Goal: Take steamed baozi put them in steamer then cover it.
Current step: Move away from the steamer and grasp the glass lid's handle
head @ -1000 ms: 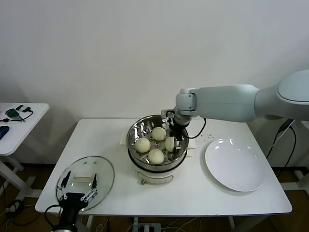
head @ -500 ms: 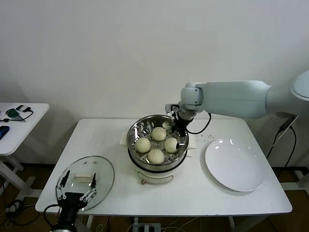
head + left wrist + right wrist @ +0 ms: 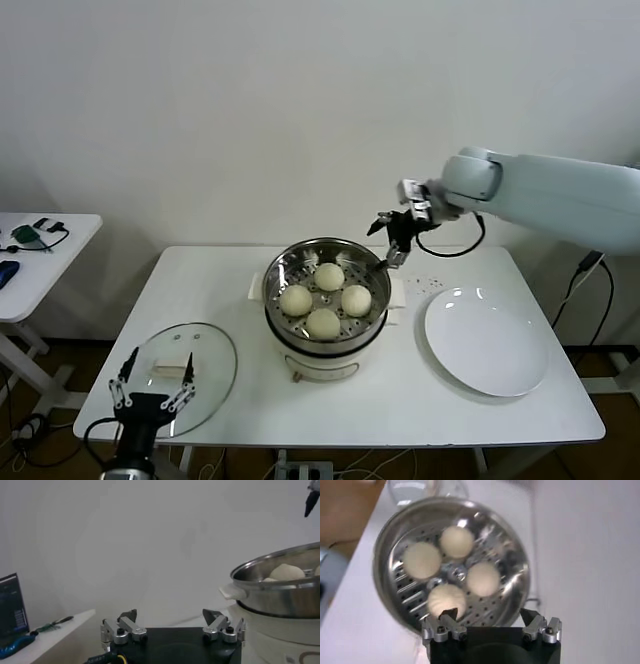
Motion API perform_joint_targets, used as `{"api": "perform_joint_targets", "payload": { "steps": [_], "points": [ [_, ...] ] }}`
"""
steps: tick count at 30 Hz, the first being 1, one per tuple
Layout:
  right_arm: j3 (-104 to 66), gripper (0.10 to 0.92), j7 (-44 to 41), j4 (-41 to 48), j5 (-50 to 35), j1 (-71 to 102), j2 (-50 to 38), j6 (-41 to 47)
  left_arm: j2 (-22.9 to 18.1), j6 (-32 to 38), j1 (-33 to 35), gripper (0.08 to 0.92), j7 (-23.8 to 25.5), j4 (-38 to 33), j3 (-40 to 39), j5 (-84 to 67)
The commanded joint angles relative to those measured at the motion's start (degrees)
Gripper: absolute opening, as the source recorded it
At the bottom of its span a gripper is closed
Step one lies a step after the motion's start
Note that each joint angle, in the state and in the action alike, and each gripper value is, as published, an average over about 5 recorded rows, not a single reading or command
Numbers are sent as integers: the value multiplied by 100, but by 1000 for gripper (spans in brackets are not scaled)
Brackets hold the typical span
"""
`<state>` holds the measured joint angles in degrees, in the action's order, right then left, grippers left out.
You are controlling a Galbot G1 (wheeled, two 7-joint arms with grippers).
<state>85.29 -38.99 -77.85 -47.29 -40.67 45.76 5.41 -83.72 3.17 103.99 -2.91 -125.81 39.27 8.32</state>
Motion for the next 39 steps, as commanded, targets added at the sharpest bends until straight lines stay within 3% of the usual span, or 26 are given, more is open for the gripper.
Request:
{"api": "perform_joint_targets", "payload": {
  "steps": [1, 6, 16, 20, 29, 39],
  "points": [
    [-3878, 823, 1798, -407, 280, 3572, -1996, -1538, -53, -34, -111, 823, 8, -26, 31, 202],
    [-6339, 823, 2236, -543, 470, 6026, -1855, -1606, -88, -105, -112, 823, 11, -55, 52, 361],
    [-10024, 823, 2811, -1012, 1022, 9348, -478, -1668, -179, -369, -203, 823, 23, -143, 117, 1270],
    [-10818, 823, 2808, -1162, 1123, 10154, -56, -1615, -137, -538, -236, 823, 82, -161, 239, 2499],
    [-11927, 823, 2743, -1499, 1237, 11336, 681, -1396, 52, -898, -141, 823, 454, 93, 224, 7091],
    [-12150, 823, 2626, -1343, 1585, 11690, 1077, -1425, 36, -616, -960, 823, 72, 1597, -61, 8446]
  ]
}}
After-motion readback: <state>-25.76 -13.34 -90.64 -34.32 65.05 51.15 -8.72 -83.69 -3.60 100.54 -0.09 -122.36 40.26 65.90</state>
